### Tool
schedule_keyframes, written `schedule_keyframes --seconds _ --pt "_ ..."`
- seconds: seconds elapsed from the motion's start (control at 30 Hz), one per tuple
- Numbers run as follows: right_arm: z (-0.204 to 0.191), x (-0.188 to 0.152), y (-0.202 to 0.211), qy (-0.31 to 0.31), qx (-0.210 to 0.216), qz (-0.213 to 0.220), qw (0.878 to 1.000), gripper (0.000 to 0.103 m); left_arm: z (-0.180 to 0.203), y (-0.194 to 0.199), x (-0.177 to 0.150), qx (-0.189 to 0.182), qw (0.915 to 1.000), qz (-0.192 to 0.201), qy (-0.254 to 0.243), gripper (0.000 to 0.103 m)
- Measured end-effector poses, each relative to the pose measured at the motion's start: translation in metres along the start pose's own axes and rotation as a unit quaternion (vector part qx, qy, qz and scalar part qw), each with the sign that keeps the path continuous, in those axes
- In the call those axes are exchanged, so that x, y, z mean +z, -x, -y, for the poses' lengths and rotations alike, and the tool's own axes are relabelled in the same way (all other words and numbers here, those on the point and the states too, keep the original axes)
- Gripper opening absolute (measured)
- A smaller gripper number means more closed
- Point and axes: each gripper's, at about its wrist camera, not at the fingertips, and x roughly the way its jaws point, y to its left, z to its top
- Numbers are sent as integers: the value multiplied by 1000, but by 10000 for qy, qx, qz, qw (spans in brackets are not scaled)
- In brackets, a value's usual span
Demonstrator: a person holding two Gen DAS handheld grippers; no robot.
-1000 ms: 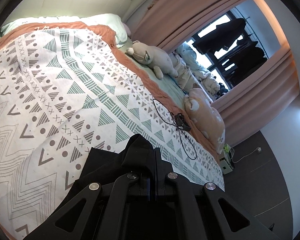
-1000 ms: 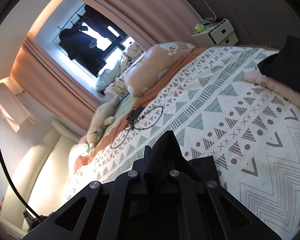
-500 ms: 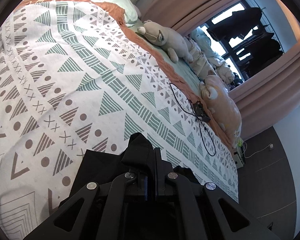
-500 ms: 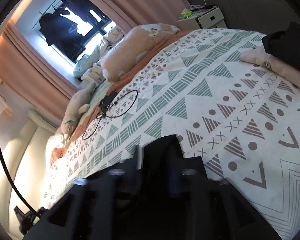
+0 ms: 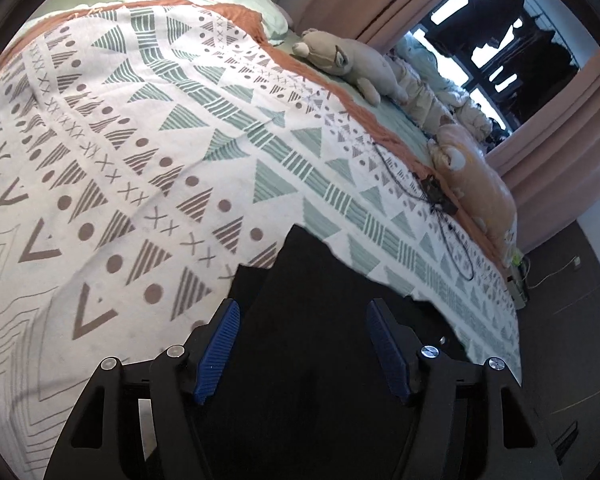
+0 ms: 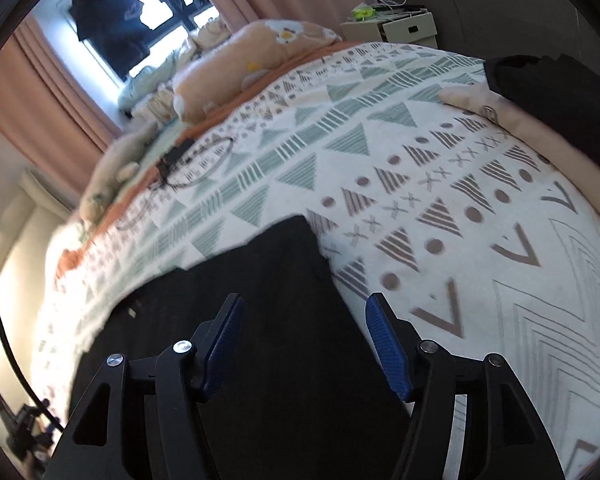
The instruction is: Fold large clothes
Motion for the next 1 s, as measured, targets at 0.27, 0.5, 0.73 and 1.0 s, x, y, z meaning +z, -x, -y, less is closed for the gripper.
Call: schedule_keyframes --seconds 0.27,0.5,0.73,1.0 --pt "23 -21 -7 155 -206 -400 9989 64 -28 -2 -29 382 9977 -438 -339 66" --pt "23 -24 -26 120 -38 -472 9988 49 -28 -14 -35 430 9968 -454 -503 51" --pt "12 -12 -35 235 168 -212 9994 4 -25 -41 -31 322 9965 -535 -548 2" --pt "5 4 -51 226 113 -200 9995 3 -20 -55 -17 427 9973 -392 -452 1"
